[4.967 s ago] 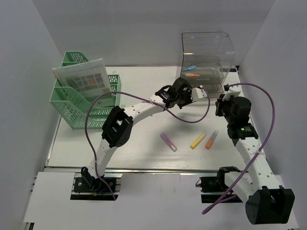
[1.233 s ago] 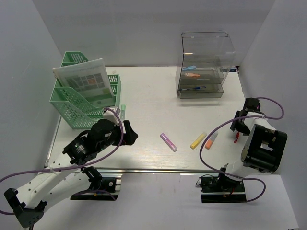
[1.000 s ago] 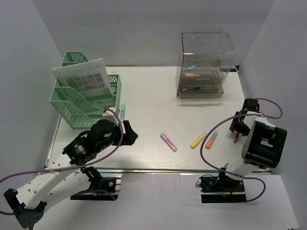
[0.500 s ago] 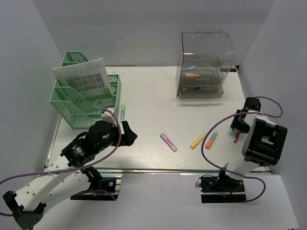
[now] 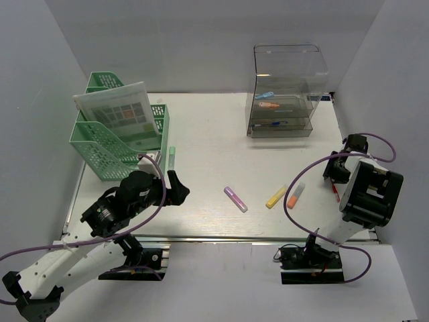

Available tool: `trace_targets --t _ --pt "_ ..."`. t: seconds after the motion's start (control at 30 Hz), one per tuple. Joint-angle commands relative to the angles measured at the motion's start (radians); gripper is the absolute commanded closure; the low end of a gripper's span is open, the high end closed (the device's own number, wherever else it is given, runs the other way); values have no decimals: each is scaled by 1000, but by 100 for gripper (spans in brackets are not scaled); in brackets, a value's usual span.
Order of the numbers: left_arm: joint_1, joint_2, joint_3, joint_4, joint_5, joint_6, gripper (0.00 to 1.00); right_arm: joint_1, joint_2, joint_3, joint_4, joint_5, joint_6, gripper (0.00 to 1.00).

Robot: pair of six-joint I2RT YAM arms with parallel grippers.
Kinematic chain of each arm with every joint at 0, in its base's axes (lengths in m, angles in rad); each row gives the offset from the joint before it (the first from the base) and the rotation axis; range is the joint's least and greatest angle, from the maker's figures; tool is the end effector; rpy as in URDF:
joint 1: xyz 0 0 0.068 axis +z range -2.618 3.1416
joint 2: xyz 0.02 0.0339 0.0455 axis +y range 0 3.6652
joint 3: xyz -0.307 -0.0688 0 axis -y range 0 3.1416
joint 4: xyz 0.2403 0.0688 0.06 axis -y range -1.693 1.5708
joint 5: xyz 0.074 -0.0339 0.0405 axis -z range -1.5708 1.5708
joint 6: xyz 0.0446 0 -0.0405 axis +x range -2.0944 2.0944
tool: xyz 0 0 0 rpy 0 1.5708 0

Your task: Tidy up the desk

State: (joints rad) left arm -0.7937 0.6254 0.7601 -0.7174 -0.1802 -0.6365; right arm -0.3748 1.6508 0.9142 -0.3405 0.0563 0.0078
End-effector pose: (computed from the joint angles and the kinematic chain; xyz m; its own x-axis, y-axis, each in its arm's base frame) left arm 0.0755 -0.0654 0.3201 -0.6648 -0.1580 -0.7301 0.2503 0.8738 -0.4170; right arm 0.2959 -0.1191 0.1982 -0.8164 0.3295 -0.4743 0.3967 0.9168 -0.0459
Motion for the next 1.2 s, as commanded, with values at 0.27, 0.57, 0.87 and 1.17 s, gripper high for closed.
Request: trace_targets --t 0.27,0.57,0.87,1.17 --pt "5 2 24 -7 -12 4 2 4 44 -77 -61 10 -186 53" --pt "5 -12 28 -5 -7 4 2 4 21 -121 -28 14 -322 81" --pt "5 -41 25 1 -16 11 2 8 -107 -77 -73 -153 -546 100" --pt "5 -78 -8 62 18 1 2 63 -203 288 -288 -665 -821 100"
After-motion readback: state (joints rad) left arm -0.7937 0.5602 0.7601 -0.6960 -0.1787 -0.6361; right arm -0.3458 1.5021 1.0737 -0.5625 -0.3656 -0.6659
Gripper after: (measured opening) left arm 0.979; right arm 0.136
